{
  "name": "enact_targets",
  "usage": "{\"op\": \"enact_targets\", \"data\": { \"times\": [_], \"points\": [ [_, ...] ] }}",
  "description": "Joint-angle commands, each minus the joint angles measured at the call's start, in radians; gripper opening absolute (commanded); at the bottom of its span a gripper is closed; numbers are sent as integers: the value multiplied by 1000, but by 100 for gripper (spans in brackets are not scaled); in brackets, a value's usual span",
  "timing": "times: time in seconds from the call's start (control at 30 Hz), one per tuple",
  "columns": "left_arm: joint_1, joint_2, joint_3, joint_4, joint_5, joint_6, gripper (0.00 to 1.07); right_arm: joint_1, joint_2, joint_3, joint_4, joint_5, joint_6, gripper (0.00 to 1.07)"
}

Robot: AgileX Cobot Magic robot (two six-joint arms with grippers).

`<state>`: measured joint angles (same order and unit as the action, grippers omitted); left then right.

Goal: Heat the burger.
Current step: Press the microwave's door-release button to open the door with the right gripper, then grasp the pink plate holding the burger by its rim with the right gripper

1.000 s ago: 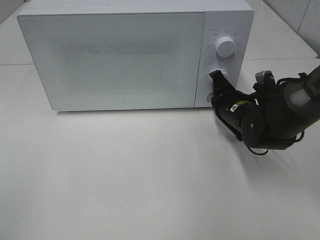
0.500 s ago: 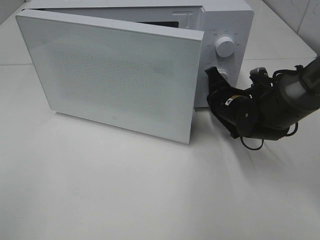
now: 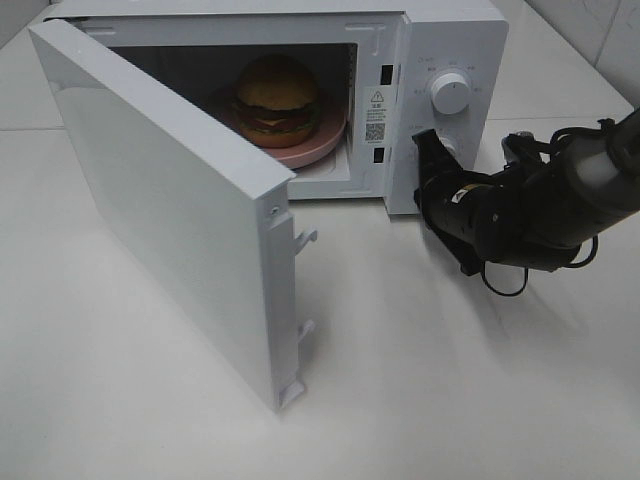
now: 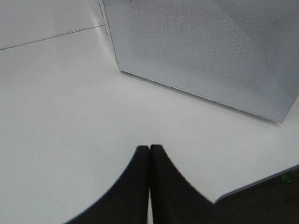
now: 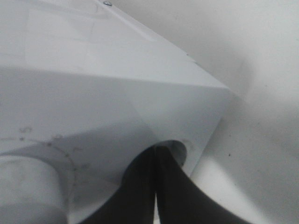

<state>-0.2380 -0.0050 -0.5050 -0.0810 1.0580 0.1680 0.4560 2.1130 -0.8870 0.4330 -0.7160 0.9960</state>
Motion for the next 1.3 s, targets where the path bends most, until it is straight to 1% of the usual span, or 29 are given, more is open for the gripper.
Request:
{"op": "enact_targets", "data": {
  "times": [0.03, 0.07, 0.1, 0.17, 0.2, 0.23, 0.27, 0.33, 0.37, 0.4, 0.5, 0.63, 0.67, 0.73, 0.8, 0.9, 0.97, 1.07, 1.1, 1.13, 1.17, 1.23, 1.3],
  "points": [
    [3, -20, 2, 2, -15, -3, 0, -15, -45, -13, -43, -153, -19, 4],
    [3, -20, 2, 2, -15, -3, 0, -15, -66, 27, -42, -155, -19, 3],
    [3, -20, 2, 2, -15, -3, 0, -15, -66, 27, -42, -155, -19, 3],
    [3, -20, 2, 2, -15, -3, 0, -15, -90, 83, -53, -157, -19, 4],
    [3, -20, 2, 2, -15, -3, 0, -15, -90, 83, -53, -157, -19, 4],
    [3, -20, 2, 2, -15, -3, 0, -15, -103, 118, -76, -157, -19, 4],
    [3, -20, 2, 2, -15, -3, 0, -15, -103, 118, -76, -157, -19, 4],
    [3, -20, 2, 2, -15, -3, 0, -15, -116, 171, -113, -161, -14, 4],
    [3, -20, 2, 2, -15, -3, 0, -15, -116, 171, -113, -161, -14, 4],
    [3, -20, 2, 2, -15, -3, 0, -15, -123, 200, -128, -173, -12, 4],
    [3, -20, 2, 2, -15, -3, 0, -15, -129, 233, -128, -206, -17, 5],
    [3, -20, 2, 2, -15, -3, 0, -15, -129, 256, -159, -265, -64, 5],
    [3, -20, 2, 2, -15, -3, 0, -15, -129, 267, -184, -307, -112, 6],
    [3, -20, 2, 2, -15, -3, 0, -15, -129, 270, -199, -318, -136, 6],
    [3, -20, 2, 2, -15, -3, 0, -15, -129, 272, -260, -337, -275, 6],
    [3, -20, 2, 2, -15, -3, 0, -15, -129, 272, -273, -337, -318, 6],
    [3, -20, 2, 2, -15, -3, 0, -15, -129, 272, -330, -337, -499, 6],
    [3, -20, 2, 2, -15, -3, 0, -15, -129, 272, -336, -337, -545, 6],
    [3, -20, 2, 2, -15, -3, 0, -15, -129, 272, -339, -334, -670, 6],
    [3, -20, 2, 2, -15, -3, 0, -15, -129, 272, -339, -329, -732, 7],
    [3, -20, 2, 2, -15, -3, 0, -15, -129, 272, -339, -329, -732, 7],
    [3, -20, 2, 2, -15, -3, 0, -15, -135, 272, -354, -296, -901, 8],
    [3, -20, 2, 2, -15, -3, 0, -15, -140, 272, -362, -283, -919, 8]
  ]
}}
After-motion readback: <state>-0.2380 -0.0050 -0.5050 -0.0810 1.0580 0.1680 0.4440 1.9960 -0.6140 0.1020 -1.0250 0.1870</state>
